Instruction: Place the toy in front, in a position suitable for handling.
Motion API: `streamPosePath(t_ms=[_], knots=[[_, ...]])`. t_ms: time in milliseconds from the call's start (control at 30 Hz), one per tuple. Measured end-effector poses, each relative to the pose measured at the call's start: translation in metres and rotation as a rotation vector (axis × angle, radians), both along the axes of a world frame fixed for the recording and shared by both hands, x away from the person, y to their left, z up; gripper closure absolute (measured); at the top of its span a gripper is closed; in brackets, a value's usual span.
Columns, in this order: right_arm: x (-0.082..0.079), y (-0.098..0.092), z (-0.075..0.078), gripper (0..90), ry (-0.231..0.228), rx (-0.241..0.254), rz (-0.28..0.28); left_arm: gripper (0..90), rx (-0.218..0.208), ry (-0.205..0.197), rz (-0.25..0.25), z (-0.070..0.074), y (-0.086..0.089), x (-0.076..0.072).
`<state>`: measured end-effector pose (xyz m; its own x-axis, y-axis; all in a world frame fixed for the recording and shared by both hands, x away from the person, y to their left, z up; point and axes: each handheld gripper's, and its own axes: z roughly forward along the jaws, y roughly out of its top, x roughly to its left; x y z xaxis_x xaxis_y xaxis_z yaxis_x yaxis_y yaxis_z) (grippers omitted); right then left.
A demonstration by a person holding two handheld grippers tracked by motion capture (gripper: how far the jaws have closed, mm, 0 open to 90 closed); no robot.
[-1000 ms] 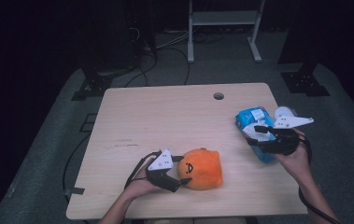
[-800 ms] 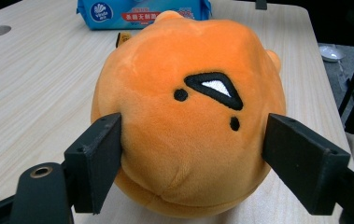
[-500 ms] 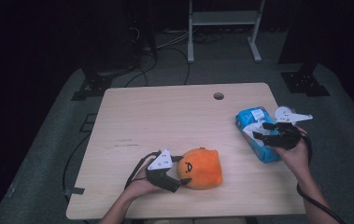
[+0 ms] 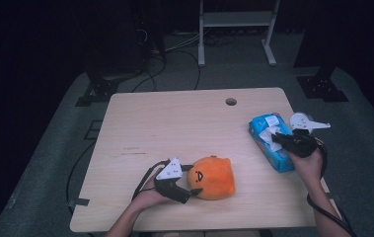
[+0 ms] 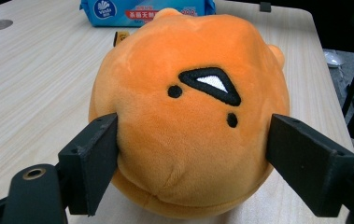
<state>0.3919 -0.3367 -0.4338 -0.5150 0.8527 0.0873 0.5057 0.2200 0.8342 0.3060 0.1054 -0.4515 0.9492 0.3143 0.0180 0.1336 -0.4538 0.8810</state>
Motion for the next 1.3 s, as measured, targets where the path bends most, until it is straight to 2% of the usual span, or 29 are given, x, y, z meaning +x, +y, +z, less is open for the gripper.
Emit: streamPosePath(t_ms=[67,200,500,967,1100,1167,1200,1233,1267,1300], knots=[[0.000,-0.002,0.002,86.6,0.003,0.008,-0.005,17.8,0.002,-0.001,0.000,0.000,0.000,0.000],[-0.001,-0.003,0.006,87.1,0.009,0.014,0.001,17.7,0.006,-0.002,0.000,-0.001,0.000,0.000],[-0.005,-0.003,0.019,87.5,-0.011,0.025,0.024,17.4,0.002,-0.001,0.001,-0.001,0.000,0.001],[-0.029,-0.004,0.052,87.9,-0.059,0.036,0.082,16.3,0.007,-0.005,0.006,-0.002,-0.001,0.001],[-0.040,-0.002,0.063,87.9,-0.074,0.056,0.113,16.0,0.007,-0.006,0.006,-0.002,-0.001,0.001],[-0.049,0.001,0.071,87.9,-0.088,0.068,0.147,15.9,0.006,-0.005,0.007,-0.002,-0.001,0.001],[-0.058,0.007,0.080,87.9,-0.096,0.087,0.184,15.9,0.005,-0.005,0.007,-0.002,-0.001,0.001],[-0.058,0.007,0.080,87.9,-0.096,0.087,0.184,15.8,0.005,-0.005,0.007,-0.002,-0.001,0.001],[-0.068,0.015,0.088,87.9,-0.101,0.088,0.224,15.7,0.006,-0.006,0.007,-0.002,-0.001,0.001],[-0.068,0.015,0.088,87.9,-0.101,0.088,0.224,15.7,0.010,-0.007,0.007,-0.002,-0.001,0.001]])
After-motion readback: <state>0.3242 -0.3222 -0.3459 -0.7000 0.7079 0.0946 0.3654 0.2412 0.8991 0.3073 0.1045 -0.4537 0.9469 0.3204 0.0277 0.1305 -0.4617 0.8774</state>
